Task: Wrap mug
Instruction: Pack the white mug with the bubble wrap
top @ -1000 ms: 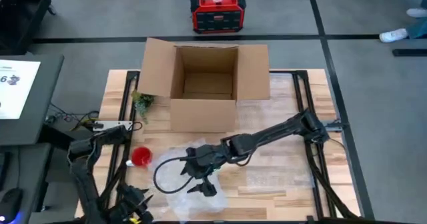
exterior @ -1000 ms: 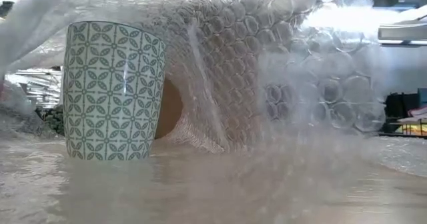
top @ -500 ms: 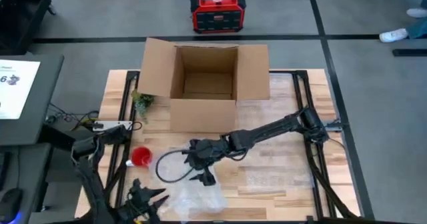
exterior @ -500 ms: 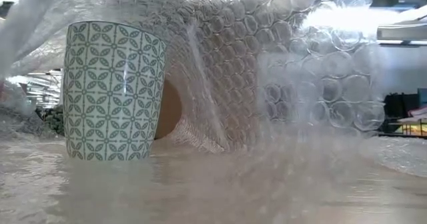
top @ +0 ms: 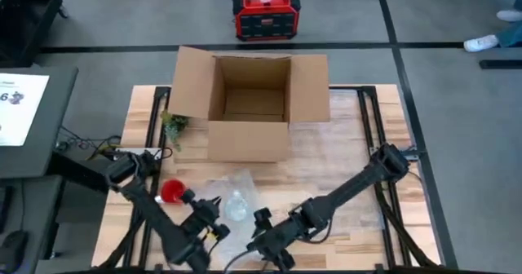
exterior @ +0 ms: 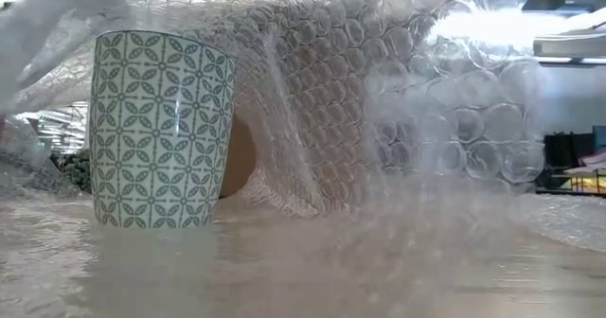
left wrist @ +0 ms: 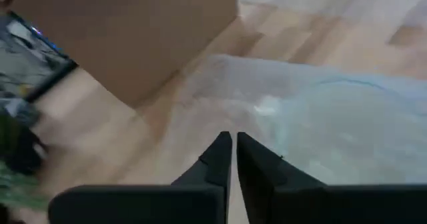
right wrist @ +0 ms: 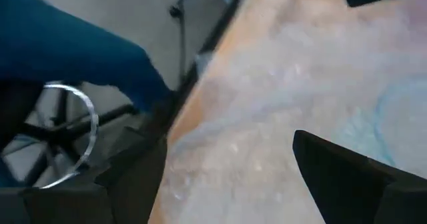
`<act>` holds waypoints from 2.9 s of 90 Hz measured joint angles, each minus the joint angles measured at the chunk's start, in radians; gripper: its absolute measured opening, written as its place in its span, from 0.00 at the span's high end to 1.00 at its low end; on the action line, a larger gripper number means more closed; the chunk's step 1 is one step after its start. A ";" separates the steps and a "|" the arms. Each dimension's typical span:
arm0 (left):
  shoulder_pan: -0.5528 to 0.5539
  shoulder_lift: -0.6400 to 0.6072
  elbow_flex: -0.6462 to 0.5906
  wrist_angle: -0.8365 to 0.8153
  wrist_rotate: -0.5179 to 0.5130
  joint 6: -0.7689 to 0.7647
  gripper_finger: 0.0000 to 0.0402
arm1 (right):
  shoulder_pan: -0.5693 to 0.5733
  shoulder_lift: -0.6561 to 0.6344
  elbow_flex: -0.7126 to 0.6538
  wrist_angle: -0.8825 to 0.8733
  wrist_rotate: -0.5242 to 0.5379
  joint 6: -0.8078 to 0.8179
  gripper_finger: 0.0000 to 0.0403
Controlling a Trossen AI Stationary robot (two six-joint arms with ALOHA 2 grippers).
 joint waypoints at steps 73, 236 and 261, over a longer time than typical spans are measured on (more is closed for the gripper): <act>0.006 -0.265 -0.074 0.371 0.354 0.442 1.00 | -0.074 0.014 -0.198 0.323 -0.006 0.222 0.24; 0.226 -0.468 -0.851 1.317 0.325 0.790 1.00 | -0.071 0.207 -0.097 0.508 -0.016 0.193 0.24; 0.218 -0.468 -0.857 1.330 0.326 0.811 1.00 | -0.034 0.121 -0.100 0.523 -0.011 0.178 0.24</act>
